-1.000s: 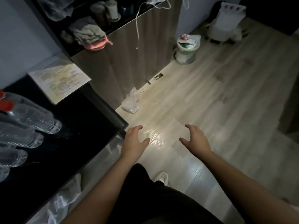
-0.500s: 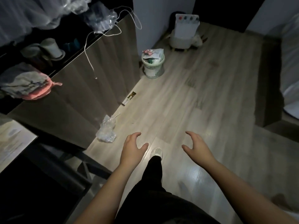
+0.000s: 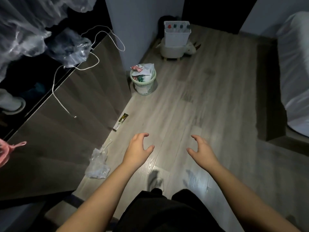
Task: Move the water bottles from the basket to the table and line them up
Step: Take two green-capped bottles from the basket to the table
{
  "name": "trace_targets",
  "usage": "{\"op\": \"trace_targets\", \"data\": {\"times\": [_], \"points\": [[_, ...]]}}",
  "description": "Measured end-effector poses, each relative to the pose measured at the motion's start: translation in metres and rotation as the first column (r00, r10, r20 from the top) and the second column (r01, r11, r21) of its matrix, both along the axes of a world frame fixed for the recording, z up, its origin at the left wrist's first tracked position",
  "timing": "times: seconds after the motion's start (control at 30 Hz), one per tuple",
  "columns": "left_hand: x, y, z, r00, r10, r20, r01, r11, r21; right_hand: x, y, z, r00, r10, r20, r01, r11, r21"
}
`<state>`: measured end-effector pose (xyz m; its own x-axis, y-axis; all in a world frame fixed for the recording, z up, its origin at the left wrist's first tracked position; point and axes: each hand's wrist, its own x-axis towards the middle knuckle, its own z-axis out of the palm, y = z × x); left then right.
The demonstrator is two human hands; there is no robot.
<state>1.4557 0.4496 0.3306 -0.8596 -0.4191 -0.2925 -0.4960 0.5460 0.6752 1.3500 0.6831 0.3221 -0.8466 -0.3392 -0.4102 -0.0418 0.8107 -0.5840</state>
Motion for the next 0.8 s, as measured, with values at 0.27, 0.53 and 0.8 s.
{"op": "trace_targets", "data": {"times": [0.27, 0.53, 0.8], "points": [[-0.088, -0.003, -0.003, 1.0, 0.015, -0.005, -0.015, 1.0, -0.007, -0.087, -0.007, -0.009, 0.997, -0.068, 0.037, 0.069, 0.996, -0.049], [-0.215, 0.002, -0.018, 0.998, 0.058, 0.021, -0.058, 0.998, -0.01, -0.233, 0.013, -0.02, 0.998, -0.047, 0.041, 0.05, 0.996, -0.078], [-0.352, 0.014, -0.009, 0.997, 0.074, 0.0, -0.074, 0.997, -0.006, -0.385, 0.039, -0.003, 0.999, -0.011, 0.04, 0.013, 0.999, -0.045]]}}
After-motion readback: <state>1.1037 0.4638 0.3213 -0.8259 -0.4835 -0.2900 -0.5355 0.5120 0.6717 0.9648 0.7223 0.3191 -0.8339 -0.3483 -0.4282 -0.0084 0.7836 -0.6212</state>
